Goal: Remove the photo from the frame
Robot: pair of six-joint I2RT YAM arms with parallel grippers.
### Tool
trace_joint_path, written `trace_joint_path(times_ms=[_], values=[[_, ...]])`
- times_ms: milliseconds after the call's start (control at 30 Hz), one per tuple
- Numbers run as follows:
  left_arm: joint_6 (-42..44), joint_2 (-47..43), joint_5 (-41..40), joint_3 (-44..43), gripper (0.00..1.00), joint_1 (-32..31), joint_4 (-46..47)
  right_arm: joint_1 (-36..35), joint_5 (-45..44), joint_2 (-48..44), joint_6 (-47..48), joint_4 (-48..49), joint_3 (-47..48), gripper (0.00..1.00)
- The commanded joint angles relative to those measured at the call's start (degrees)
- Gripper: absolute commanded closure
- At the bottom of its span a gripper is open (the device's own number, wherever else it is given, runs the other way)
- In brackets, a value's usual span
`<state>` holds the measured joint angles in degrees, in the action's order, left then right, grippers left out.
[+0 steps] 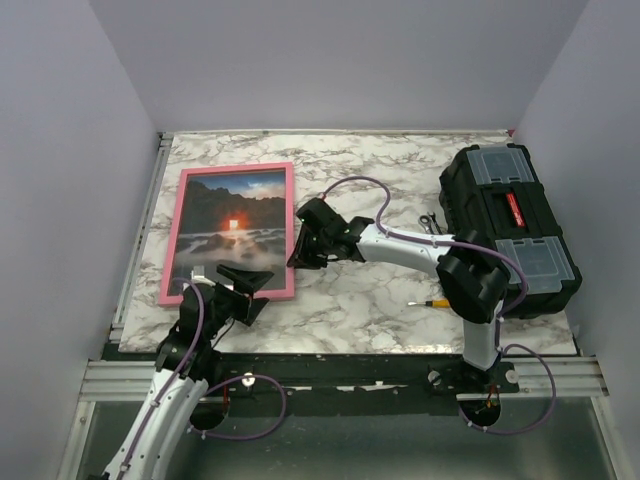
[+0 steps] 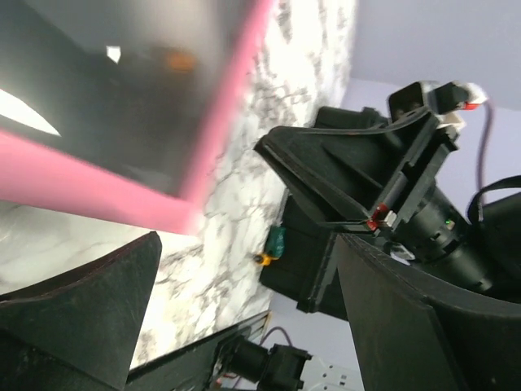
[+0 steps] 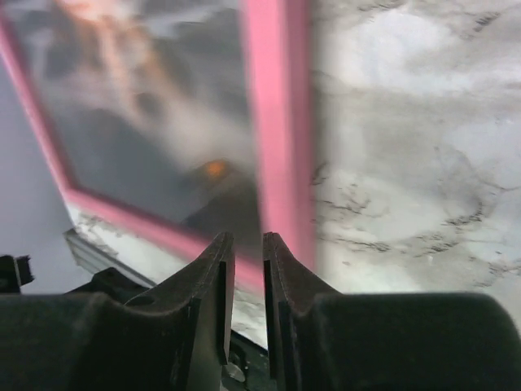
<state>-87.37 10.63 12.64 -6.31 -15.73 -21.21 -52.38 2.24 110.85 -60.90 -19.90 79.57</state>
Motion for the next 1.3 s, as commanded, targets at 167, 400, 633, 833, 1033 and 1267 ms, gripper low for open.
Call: trace_joint_path(times_ms=[167, 400, 633, 833, 1033, 1267], values=[[-3.89, -0.50, -4.18, 4.50, 0.10, 0.10, 6.09, 0.70, 4.62, -2.49, -4.59, 7.18, 2.44, 0.99], [16.05, -1.40, -11.00, -9.11, 0.08, 0.08, -3.08, 0.09, -0.29, -2.82, 11.03, 4.53, 0.71, 0.70], [35.21, 3.98, -15.99, -23.25, 0.04, 0.08, -10.83, -1.46, -4.81, 4.62, 12.73, -3.16, 7.23, 0.39], [44.32, 9.24, -14.05, -31.34, 0.04, 0.08, -13.96, -2.11, -13.73, 9.81, 13.52, -8.33, 13.69, 0.38], [49.52, 11.99, -6.56, -34.01, 0.04, 0.16, -13.21, -2.18, -16.94, 13.87, 13.98, -9.72, 16.94, 0.51], [52.56, 14.18, -1.27, -36.70, 0.03, 0.17, -13.30, -2.11, -16.36, 16.82, 14.31, -9.02, 18.26, 0.52]])
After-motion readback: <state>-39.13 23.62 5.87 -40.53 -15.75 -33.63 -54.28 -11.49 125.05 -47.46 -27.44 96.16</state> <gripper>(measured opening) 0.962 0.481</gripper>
